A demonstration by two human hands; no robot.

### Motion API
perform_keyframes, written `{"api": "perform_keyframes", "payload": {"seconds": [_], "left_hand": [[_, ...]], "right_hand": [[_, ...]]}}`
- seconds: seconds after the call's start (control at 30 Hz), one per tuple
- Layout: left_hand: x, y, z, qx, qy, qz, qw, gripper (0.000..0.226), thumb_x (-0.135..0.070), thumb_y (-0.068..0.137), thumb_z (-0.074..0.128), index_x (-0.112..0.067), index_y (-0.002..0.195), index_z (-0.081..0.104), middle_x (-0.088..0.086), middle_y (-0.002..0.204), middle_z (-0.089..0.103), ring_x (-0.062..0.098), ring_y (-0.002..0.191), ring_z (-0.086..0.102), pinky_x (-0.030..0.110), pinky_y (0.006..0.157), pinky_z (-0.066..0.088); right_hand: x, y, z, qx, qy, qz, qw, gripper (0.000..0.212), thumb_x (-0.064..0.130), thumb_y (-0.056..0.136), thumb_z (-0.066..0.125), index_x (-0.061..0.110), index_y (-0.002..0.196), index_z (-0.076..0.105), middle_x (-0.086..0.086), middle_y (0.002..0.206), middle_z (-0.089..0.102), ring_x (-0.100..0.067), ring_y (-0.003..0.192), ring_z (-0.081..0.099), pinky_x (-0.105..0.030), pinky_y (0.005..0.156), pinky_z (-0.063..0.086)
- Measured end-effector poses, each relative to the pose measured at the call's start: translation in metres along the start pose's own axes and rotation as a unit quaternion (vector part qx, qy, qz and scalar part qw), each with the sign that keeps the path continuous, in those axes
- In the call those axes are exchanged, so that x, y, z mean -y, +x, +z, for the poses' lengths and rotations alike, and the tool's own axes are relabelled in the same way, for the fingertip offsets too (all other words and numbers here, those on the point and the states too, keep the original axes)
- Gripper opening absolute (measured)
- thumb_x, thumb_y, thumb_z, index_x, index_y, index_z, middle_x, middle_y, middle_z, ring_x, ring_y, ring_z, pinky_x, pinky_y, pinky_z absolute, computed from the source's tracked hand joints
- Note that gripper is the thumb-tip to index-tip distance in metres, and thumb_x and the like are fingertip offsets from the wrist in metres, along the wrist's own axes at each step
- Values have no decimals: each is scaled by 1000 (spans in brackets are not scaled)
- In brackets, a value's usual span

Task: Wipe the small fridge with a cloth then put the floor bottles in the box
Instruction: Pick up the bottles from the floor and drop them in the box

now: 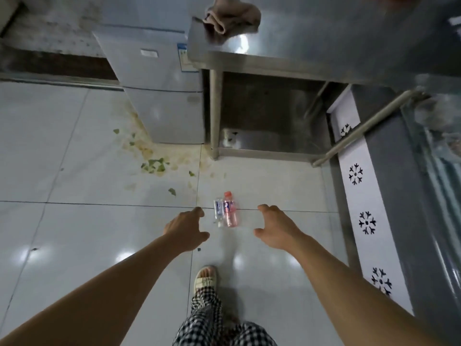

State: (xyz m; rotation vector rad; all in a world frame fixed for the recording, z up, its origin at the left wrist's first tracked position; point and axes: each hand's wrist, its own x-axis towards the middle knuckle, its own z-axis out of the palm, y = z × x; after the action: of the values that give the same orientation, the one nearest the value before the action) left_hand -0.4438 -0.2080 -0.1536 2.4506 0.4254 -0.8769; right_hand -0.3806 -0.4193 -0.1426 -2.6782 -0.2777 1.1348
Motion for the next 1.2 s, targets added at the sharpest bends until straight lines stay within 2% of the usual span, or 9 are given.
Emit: {"api": "perform_keyframes", "payload": {"seconds": [0.07, 0.2, 0.4, 0.53, 0.7, 0.83, 1.03, 1.13, 1.2], "left_hand": [[0, 30, 11, 9, -40, -15, 999, 56, -37, 82, 68, -22, 130, 44, 0, 122, 61, 14, 90, 60, 27, 75, 46], [7, 101, 51, 19, -106, -58, 993, 56, -35, 81, 69, -22, 129, 46, 2, 121, 61, 16, 93, 57, 27, 75, 46], [37, 219, 142, 9, -150, -113, 982, 59, -33, 81, 68, -19, 132, 42, 4, 110, 62, 17, 86, 59, 27, 67, 46], [67, 298, 212, 5, -146, -138, 980, 59, -36, 82, 67, -20, 133, 42, 5, 114, 61, 18, 85, 57, 28, 70, 46], [101, 388, 286, -25, -157, -158, 975, 57, -40, 82, 66, -23, 132, 43, 3, 115, 60, 17, 88, 53, 29, 71, 44], [121, 439, 332, -29, -169, -162, 972, 65, -41, 83, 65, -18, 136, 36, 5, 123, 57, 14, 84, 48, 24, 61, 39], [127, 487, 369, -42, -211, -150, 965, 57, -44, 84, 63, -15, 129, 45, 6, 116, 61, 17, 86, 54, 21, 54, 38], [127, 499, 376, -53, -234, -169, 956, 55, -44, 82, 66, -12, 123, 49, 6, 110, 62, 19, 87, 57, 24, 59, 46], [126, 502, 376, -59, -239, -178, 953, 58, -48, 78, 69, -11, 120, 51, 6, 106, 62, 20, 89, 59, 30, 67, 50]], "right_hand": [[-10, 34, 9, 12, 1, 4, 1000, 63, 30, 90, 58, 14, 144, 29, -12, 135, 42, -28, 125, 43, -34, 97, 42], [-32, 109, 42, 31, 10, 1, 999, 63, 28, 90, 57, 14, 144, 28, -12, 137, 42, -29, 128, 40, -37, 101, 40], [-71, 231, 129, 56, 7, -17, 998, 62, 25, 90, 56, 13, 143, 27, -13, 135, 43, -29, 125, 42, -37, 99, 42], [-98, 312, 194, 41, 20, -23, 999, 62, 23, 89, 58, 13, 142, 29, -14, 128, 47, -30, 118, 46, -35, 93, 43], [-124, 399, 271, -9, 87, 9, 996, 53, 29, 92, 53, 10, 138, 36, -17, 127, 49, -33, 115, 47, -39, 94, 43], [-142, 452, 317, -27, 144, 41, 988, 70, 34, 87, 63, 9, 142, 28, -17, 137, 42, -32, 125, 41, -37, 98, 38], [-157, 501, 356, -19, 232, 39, 972, 67, 50, 80, 70, 15, 129, 41, -3, 118, 59, -18, 95, 61, -27, 76, 49], [-158, 509, 366, -26, 268, 28, 963, 64, 52, 75, 74, 17, 122, 46, 4, 106, 64, -6, 77, 60, -12, 58, 39], [-158, 511, 367, -23, 274, 23, 961, 63, 50, 76, 74, 17, 121, 46, 5, 103, 63, -2, 74, 57, -10, 55, 35]]}}
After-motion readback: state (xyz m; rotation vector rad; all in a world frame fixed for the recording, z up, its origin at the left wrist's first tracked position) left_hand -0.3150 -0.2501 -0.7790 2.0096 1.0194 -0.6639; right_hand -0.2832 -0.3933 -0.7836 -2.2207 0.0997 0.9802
